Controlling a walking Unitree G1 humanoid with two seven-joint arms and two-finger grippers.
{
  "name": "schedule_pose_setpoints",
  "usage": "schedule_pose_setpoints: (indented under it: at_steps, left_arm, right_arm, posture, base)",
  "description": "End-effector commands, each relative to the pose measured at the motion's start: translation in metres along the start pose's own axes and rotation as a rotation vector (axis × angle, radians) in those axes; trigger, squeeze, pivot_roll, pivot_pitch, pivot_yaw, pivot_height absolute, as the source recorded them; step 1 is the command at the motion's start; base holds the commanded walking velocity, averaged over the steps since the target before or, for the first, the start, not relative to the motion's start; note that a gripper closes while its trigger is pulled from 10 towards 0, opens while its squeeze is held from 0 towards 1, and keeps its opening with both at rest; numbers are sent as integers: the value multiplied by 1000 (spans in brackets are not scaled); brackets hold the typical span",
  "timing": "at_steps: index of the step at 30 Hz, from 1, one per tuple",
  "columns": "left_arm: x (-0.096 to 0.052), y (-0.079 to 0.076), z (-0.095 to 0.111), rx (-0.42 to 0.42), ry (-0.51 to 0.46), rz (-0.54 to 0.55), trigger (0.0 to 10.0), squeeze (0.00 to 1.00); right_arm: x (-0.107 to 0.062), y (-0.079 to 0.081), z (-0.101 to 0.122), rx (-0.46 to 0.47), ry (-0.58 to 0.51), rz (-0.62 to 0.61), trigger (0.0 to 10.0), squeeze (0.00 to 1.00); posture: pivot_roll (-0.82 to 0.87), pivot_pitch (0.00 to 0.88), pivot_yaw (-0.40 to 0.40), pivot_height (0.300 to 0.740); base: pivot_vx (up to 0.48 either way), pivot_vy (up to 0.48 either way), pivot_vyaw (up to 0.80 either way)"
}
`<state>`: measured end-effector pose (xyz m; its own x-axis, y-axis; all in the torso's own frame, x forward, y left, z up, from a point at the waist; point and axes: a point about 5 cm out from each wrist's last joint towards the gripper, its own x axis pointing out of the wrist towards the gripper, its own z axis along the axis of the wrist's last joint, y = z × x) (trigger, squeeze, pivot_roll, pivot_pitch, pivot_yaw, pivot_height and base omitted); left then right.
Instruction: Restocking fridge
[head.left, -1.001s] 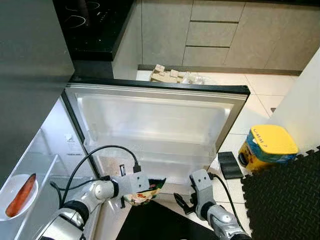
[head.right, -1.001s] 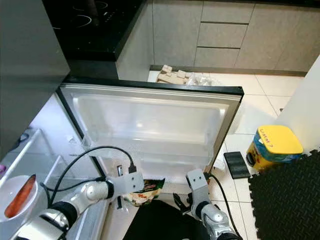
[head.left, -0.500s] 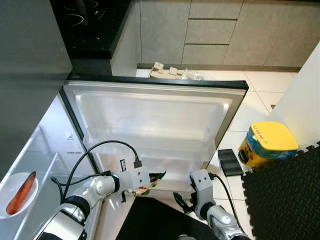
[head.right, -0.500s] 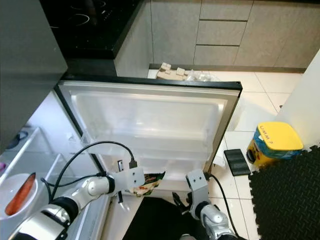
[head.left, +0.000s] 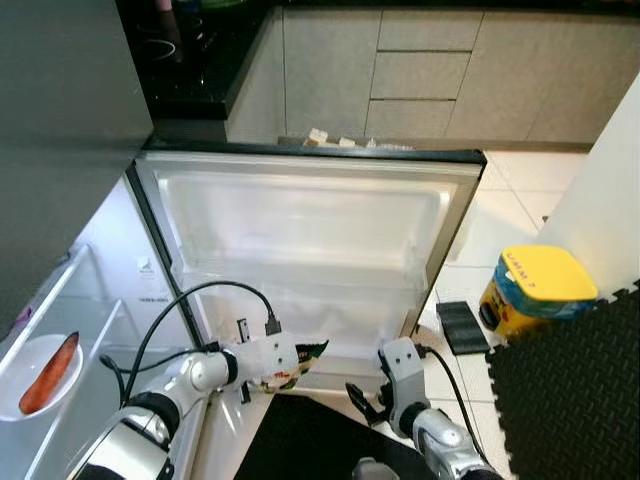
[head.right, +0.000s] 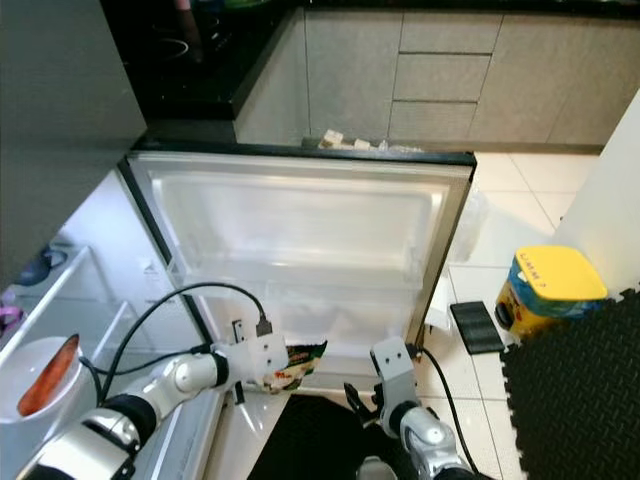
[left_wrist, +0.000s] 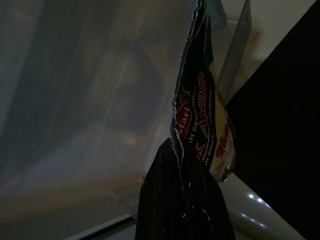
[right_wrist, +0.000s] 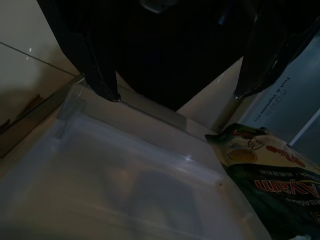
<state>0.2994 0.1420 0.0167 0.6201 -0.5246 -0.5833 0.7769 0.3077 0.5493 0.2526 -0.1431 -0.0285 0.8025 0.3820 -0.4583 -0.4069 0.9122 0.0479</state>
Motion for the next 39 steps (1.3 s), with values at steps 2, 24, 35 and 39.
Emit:
schedule_pose_setpoints:
  at_steps: [2, 24, 35, 39]
  left_arm:
    - [0, 10, 3, 8, -4, 33, 10000, 0]
    - [2, 39, 23, 54, -62, 169, 10000, 0]
    - [3, 49, 33, 183, -85, 216, 10000, 0]
    - [3, 53, 36, 195, -95, 225, 10000, 0]
  right_arm:
    - [0, -1, 1, -1, -9, -5, 10000, 0]
    - [-2, -5, 2, 19, -36, -38, 10000, 0]
    - [-6, -9, 0, 23, -54, -55, 10000, 0]
    - [-7, -9, 0, 28, -65, -61, 10000, 0]
  posture:
    - [-169, 65, 15, 647]
    - [-190, 101, 39, 628]
    - [-201, 145, 53, 628]
    - [-201, 159, 62, 628]
  base:
    - [0, 0, 0]
    - [0, 0, 0]
    - [0, 0, 0]
    - [0, 0, 0]
